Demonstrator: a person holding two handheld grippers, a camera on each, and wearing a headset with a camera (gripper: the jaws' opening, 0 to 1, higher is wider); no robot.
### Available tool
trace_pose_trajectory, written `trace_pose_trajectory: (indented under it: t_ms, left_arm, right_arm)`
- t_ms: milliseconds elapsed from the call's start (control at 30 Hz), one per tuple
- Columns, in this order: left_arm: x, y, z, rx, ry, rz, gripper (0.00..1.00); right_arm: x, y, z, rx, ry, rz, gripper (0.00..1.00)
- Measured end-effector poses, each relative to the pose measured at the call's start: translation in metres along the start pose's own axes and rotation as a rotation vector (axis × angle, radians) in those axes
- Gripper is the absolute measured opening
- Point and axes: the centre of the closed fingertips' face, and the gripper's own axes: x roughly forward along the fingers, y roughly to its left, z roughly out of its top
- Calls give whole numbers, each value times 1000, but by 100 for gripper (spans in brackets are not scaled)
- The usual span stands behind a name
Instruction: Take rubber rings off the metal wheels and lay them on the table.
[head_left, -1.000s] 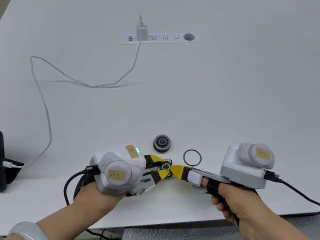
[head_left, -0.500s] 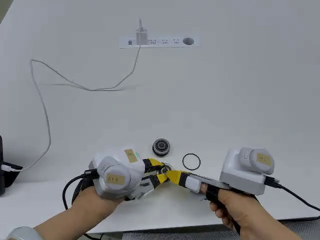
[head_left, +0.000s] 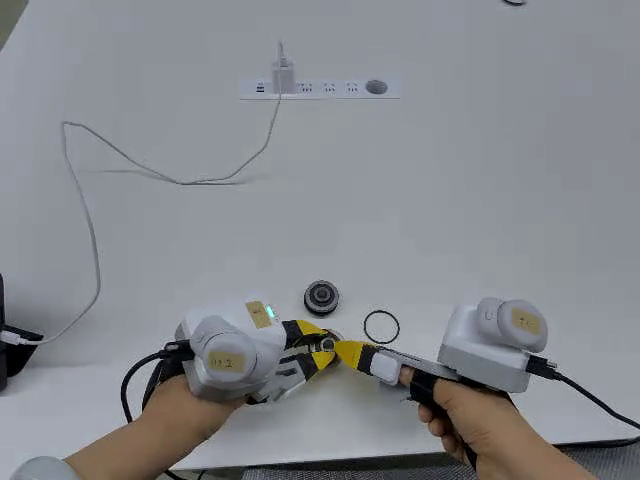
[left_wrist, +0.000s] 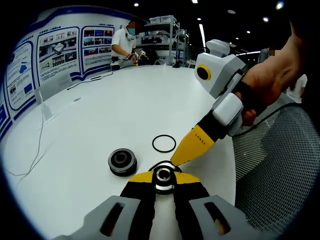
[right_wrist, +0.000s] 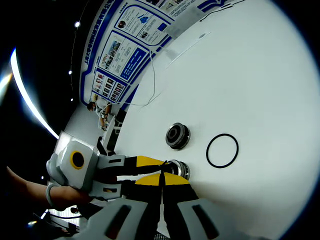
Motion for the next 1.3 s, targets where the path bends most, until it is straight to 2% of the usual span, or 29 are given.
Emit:
trace_pose_trajectory:
  t_ms: [300,433,567,633,733,800,900,933,1300]
  left_arm:
    - [-6,1,1,-7,-20,5,17]
    - [-8,1,4,-18,-36,2,18]
    - [-11,-3,10,-23,-76,-21,21]
    - [-11,-5,11,-17,-76,-21,23]
    - [-11,-9,12,-6,-85,-30,24]
    - [-12,-11,13,-3,-99,-33,23]
    - [-13,-12,16,1,-115,-29,24]
    - [-14,-12,17,4,-125,-27,24]
    - [-19,0,15,-13,-125,13,30]
  right_arm:
    - [2,-3,0,-2,-1,-10,1]
    - [3,-4,1,-4,-3,-17,2]
    - [3,-7,2,-7,-6,-31,2]
    - [3,-7,2,-4,-9,-29,2]
    - [2,-7,3,-21,-8,-39,2]
    - [2,-8,2,-71,4,-57,2]
    - [1,-6,3,-90,9,-62,2]
    - [1,-6,3,-94,9,-63,2]
    - [-3,-9,7,-100,6,-73,2]
